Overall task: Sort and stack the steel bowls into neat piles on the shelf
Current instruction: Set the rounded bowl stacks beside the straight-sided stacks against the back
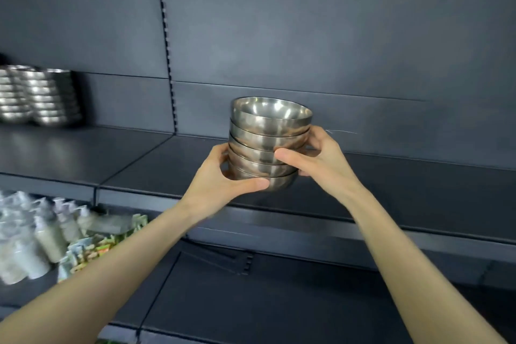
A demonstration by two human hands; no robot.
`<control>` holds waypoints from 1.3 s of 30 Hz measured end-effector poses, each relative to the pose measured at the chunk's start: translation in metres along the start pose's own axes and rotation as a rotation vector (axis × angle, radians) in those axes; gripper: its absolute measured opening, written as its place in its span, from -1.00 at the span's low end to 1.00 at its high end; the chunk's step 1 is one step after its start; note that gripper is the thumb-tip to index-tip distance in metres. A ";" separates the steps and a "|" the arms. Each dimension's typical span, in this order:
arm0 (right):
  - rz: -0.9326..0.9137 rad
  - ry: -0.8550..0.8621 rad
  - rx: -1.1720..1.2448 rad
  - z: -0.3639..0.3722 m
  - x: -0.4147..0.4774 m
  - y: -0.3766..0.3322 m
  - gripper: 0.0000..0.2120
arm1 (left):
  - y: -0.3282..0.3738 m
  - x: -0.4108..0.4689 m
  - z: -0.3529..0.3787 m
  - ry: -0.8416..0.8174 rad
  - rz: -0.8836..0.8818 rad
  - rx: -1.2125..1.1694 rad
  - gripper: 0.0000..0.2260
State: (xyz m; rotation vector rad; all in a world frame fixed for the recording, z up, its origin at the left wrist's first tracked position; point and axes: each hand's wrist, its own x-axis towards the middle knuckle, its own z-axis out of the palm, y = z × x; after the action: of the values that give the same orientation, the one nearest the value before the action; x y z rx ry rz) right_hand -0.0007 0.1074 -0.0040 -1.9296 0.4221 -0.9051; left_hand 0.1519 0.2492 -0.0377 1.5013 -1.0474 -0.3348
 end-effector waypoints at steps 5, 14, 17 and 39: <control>-0.014 -0.077 0.044 0.092 0.019 -0.034 -0.17 | -0.008 -0.018 -0.096 0.090 -0.010 0.017 -0.21; -0.077 -0.178 0.093 0.243 0.090 -0.055 -0.31 | -0.058 0.005 -0.244 0.185 -0.005 0.074 -0.15; -0.083 -0.221 0.104 0.296 0.119 -0.058 -0.35 | -0.080 0.017 -0.293 0.221 -0.032 0.094 -0.13; 0.088 -0.016 0.014 0.538 0.234 -0.044 -0.36 | -0.223 0.143 -0.526 -0.034 -0.074 0.053 -0.34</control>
State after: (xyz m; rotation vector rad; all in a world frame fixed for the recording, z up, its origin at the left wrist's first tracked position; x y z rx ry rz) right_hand 0.5502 0.3114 -0.0265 -1.8892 0.4854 -0.8329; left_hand 0.7045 0.4524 -0.0606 1.5895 -1.0357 -0.3883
